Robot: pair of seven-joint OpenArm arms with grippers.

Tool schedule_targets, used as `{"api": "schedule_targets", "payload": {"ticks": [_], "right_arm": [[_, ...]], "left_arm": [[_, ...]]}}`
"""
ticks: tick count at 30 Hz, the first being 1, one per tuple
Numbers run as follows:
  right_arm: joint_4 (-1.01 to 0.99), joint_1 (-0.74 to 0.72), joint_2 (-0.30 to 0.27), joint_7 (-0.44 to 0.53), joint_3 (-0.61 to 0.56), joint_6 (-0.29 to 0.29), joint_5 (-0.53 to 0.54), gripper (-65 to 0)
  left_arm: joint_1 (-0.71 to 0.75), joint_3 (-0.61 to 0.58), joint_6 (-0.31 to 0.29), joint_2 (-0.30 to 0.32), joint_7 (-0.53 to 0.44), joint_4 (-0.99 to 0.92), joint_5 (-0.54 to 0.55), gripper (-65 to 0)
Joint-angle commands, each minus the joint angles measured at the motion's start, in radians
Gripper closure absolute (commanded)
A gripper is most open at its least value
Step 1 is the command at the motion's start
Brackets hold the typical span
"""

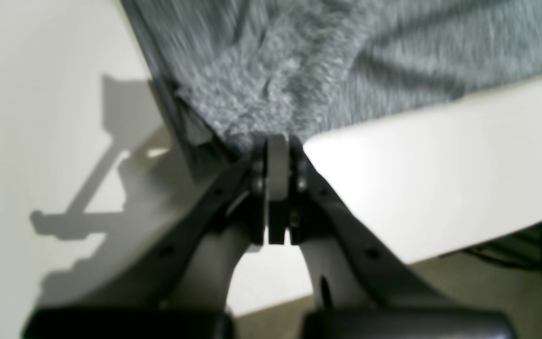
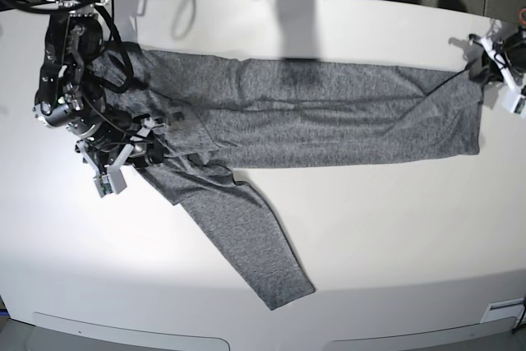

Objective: Fold the T-shirt properly
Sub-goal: 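Pull the folded shirt taut between both grippers to straighten it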

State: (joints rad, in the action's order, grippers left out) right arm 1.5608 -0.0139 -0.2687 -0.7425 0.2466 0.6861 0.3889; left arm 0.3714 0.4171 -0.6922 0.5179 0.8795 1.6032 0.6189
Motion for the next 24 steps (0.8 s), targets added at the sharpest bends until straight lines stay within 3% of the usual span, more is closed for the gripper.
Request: {"api": "schedule_targets", "payload": {"ticks": [1, 7, 14, 18, 21, 24], "right_arm": [[0.02, -0.019, -0.011, 0.017, 0.003, 0.006, 0.012, -17.3], [0.02, -0.019, -0.011, 0.016, 0.003, 0.006, 0.011, -17.3], [0.02, -0.019, -0.011, 0.017, 0.003, 0.006, 0.008, -17.3], [0.02, -0.019, -0.011, 0.046, 0.003, 0.006, 0.008, -17.4], [0.02, -0.032, -0.011, 0.07, 0.003, 0.006, 0.008, -17.7], [0.02, -0.055, -0.011, 0.14, 0.003, 0.006, 0.008, -24.9]], "left_arm": [[0.0, 0.008, -0.006, 0.021, -0.017, 0.015, 0.001, 0.0], [0.006, 0.008, -0.006, 0.029, -0.016, 0.015, -0.107, 0.0], [0.014, 0.009, 0.0, 0.102, -0.005, 0.015, -0.106, 0.0], [0.014, 0.009, 0.034, 0.109, -0.008, 0.015, -0.093, 0.0], [0.011, 0.009, 0.034, 0.109, -0.055, 0.015, -0.045, 0.0], [0.0, 0.009, 0.034, 0.106, -0.15, 0.015, 0.015, 0.0]]}}
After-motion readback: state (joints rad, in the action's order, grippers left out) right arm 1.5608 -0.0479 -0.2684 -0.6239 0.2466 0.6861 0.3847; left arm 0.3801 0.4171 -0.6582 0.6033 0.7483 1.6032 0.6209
